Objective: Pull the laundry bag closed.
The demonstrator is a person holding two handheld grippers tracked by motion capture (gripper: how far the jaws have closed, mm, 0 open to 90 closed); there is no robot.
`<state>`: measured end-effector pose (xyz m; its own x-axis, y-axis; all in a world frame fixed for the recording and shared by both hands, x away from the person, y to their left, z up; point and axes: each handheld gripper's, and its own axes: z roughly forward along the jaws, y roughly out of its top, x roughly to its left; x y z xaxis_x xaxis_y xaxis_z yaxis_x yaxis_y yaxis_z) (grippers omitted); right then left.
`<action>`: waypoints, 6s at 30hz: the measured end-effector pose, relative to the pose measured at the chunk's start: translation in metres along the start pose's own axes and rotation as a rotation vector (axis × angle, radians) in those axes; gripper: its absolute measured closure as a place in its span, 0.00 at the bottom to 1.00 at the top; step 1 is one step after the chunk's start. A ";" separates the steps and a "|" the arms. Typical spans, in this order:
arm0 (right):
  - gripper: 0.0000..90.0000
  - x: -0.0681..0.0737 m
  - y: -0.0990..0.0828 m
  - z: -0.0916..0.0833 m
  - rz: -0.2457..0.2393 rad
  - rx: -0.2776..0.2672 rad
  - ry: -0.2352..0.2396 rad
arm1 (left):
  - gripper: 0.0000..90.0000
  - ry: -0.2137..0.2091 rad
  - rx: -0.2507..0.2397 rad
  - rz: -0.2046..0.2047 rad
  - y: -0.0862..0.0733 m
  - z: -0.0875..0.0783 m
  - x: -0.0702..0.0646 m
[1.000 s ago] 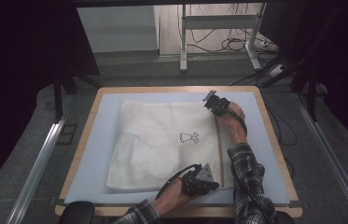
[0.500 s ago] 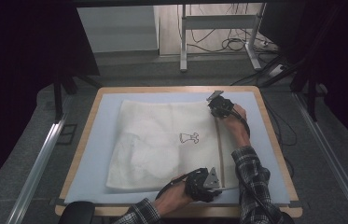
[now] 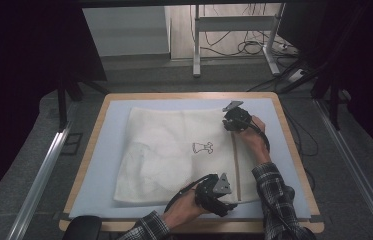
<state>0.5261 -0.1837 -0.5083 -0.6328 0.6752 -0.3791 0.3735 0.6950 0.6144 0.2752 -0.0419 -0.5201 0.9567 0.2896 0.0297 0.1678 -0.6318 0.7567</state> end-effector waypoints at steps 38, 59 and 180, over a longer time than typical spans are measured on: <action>0.18 0.018 -0.010 -0.051 0.124 -0.072 0.186 | 0.04 -0.032 -0.017 -0.008 -0.010 -0.029 -0.002; 0.04 0.039 -0.008 -0.073 0.101 -0.092 0.249 | 0.11 0.005 -0.029 -0.034 -0.018 -0.044 0.006; 0.00 0.124 -0.107 -0.218 0.047 -0.201 0.262 | 0.04 0.286 -0.074 -0.209 -0.118 -0.167 0.026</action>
<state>0.2597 -0.2282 -0.4709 -0.7807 0.6006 -0.1727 0.2812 0.5844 0.7612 0.2408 0.1606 -0.4993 0.7963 0.6033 0.0428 0.3252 -0.4868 0.8107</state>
